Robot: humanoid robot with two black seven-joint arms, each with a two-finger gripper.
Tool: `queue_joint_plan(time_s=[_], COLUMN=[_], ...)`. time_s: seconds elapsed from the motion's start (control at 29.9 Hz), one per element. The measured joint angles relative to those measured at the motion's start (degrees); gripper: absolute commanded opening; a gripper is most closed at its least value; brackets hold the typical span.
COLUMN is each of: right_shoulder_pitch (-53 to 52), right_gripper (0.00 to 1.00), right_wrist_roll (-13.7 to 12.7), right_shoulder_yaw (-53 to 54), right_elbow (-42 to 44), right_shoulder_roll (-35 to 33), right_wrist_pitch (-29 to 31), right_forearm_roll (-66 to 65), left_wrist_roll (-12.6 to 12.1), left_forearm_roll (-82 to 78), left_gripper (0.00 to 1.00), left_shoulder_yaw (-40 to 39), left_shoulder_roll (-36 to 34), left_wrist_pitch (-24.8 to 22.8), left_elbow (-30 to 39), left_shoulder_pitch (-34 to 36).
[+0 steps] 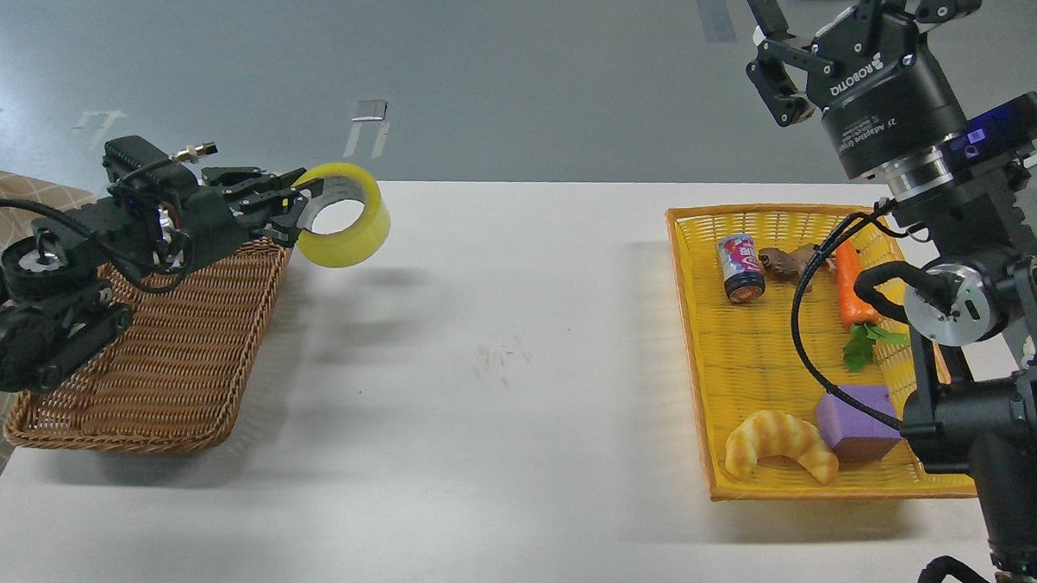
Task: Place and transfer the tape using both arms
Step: 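Carry the tape roll with the left gripper into the wicker basket, then open the left gripper to release the tape in the basket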
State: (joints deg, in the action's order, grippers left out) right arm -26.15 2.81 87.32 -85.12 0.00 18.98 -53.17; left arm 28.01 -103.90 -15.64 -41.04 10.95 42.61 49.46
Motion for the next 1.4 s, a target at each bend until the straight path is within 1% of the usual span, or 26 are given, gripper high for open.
queue_joint_plan(time_s=[0.1,0.23,0.37,0.47,0.6,0.77,0.87,0.9,0.97,1.0,1.07,1.1,1.17,1.27,1.34,1.37,1.4], right_shoulder_pitch=[0.0,0.1,0.7,1.1,1.5,2.0,2.6,2.8,3.1,3.2,3.3,3.3,3.3,3.4,3.4,3.4,3.5], right_gripper=[1.00,1.00,1.00,1.00,1.00,1.00,1.00,1.00,1.00,1.00,1.00,1.00,1.00,1.00,1.00,1.00,1.00], right_wrist_roll=[0.0,0.0,0.1,0.1,0.1,0.1,0.2,0.2,0.2,0.2,0.2,0.2,0.2,0.1,0.1,0.1,0.1], right_shoulder_yaw=[0.0,0.0,0.2,0.3,0.3,0.2,0.3,0.3,0.3,0.3,0.3,0.3,0.3,0.3,0.3,0.3,0.3], right_elbow=[0.1,0.1,0.0,-0.1,-0.3,-0.4,-0.4,-0.5,-0.5,-0.5,-0.5,-0.6,-0.6,-0.6,-0.6,-0.6,-0.6], right_shoulder_roll=[0.0,0.0,0.0,0.0,0.0,0.0,0.0,0.0,0.0,0.0,0.0,0.0,0.0,0.0,0.0,0.0,0.0], right_wrist_pitch=[0.0,0.0,0.0,0.0,0.0,0.0,0.0,-0.1,-0.1,-0.1,-0.1,-0.1,-0.1,-0.1,-0.1,-0.1,-0.1], right_forearm_roll=[0.0,0.1,0.1,0.1,0.1,0.1,0.1,0.1,0.1,0.1,0.1,0.1,0.1,0.1,0.1,0.1,0.1], left_wrist_roll=[0.0,0.0,0.0,0.0,0.0,0.0,0.0,0.0,0.0,0.0,0.0,0.0,0.0,0.0,0.0,0.0,0.0], left_forearm_roll=[1.1,3.2,4.5,4.7,4.7,4.8,4.9,5.0,5.2,5.7,6.7,7.1,7.6,7.9,8.0,8.0,8.0], left_gripper=[0.15,0.15,0.15,0.16,0.17,0.18,0.22,0.24,0.34,0.42,0.52,0.61,0.67,0.68,0.72,0.77,0.84], left_shoulder_yaw=[0.0,0.0,0.0,0.0,0.1,0.1,0.0,0.0,0.0,0.0,0.0,0.0,0.0,0.0,0.0,0.0,0.0], left_shoulder_roll=[-1.6,-4.7,-7.3,-8.8,-9.1,-9.2,-8.9,-8.6,-8.3,-8.1,-7.3,-6.4,-4.6,-2.3,-1.4,-1.3,-1.2], left_wrist_pitch=[0.6,1.3,2.7,4.6,7.8,8.9,10.1,10.6,11.2,11.4,11.5,11.7,12.0,12.6,12.8,12.9,12.9], left_elbow=[-1.4,-2.2,-2.3,-2.7,-4.3,-5.5,-6.5,-7.0,-7.9,-8.5,-10.0,-11.2,-13.8,-17.8,-18.8,-19.1,-19.2], left_shoulder_pitch=[-0.6,-3.7,-6.1,-8.9,-12.0,-14.9,-16.2,-16.4,-16.5,-16.7,-17.1,-17.3,-17.4,-17.5,-17.5,-17.5,-17.5])
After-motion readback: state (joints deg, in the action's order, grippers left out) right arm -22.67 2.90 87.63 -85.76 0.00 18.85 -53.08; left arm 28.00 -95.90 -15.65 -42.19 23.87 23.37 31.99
